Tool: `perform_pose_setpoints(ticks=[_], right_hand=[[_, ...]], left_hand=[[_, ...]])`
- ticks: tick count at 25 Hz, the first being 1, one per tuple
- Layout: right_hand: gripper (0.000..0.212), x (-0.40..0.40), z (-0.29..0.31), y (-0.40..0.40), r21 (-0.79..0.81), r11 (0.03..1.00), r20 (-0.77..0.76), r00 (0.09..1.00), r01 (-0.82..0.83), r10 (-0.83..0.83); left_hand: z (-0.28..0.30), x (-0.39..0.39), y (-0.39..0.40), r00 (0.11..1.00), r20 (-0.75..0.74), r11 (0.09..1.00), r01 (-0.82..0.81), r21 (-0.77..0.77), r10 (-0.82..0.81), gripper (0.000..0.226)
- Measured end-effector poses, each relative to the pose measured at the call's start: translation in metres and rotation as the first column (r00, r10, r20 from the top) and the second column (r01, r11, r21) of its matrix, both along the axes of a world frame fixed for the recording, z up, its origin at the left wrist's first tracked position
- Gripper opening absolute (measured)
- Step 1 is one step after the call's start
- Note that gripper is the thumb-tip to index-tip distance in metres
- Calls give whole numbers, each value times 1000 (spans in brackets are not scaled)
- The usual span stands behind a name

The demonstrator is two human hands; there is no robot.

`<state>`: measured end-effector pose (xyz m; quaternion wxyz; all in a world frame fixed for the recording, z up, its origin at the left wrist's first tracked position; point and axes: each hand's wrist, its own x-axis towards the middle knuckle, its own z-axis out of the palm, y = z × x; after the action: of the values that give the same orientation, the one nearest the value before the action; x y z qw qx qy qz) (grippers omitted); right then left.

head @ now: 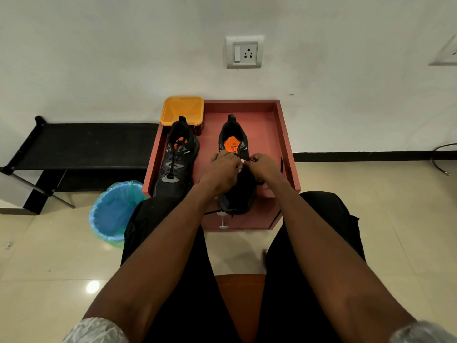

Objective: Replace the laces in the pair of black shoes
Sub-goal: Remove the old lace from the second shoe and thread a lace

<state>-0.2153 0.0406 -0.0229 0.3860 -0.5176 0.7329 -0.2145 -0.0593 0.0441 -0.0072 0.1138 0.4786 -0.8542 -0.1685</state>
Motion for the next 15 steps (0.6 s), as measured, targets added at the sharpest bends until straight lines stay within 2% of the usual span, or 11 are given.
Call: perform_pose_setpoints(ticks=[2,4,5,7,9,12,15], right_hand=[[31,2,-1,-1,38,999,-13,999,-30,30],[32,2,-1,-2,48,999,6,1000,-26,25],[33,1,-2,-3,49,998,10,1000,-25,25],[34,0,-3,-4,50,998,16,999,-30,29],[35,0,-5,-3,41,999,22,1000,-22,21],[35,0,-6,-4,34,999,31,1000,-5,4],[35,0,-7,-4,46,999,15,1000,-2,1]], left_hand=[[4,6,1,985,-145,994,-84,71,93,12],[7,17,-1,973,-180,981,-120,154,147,6],[8,23,-1,977,-141,971,-128,203,158,7],[11,34,0,989,39,949,-150,277,144,21],[10,38,2,980,169,952,-147,269,103,35],[10,31,6,995,53,977,-93,193,84,36],[4,25,6,998,44,981,-54,186,47,35]])
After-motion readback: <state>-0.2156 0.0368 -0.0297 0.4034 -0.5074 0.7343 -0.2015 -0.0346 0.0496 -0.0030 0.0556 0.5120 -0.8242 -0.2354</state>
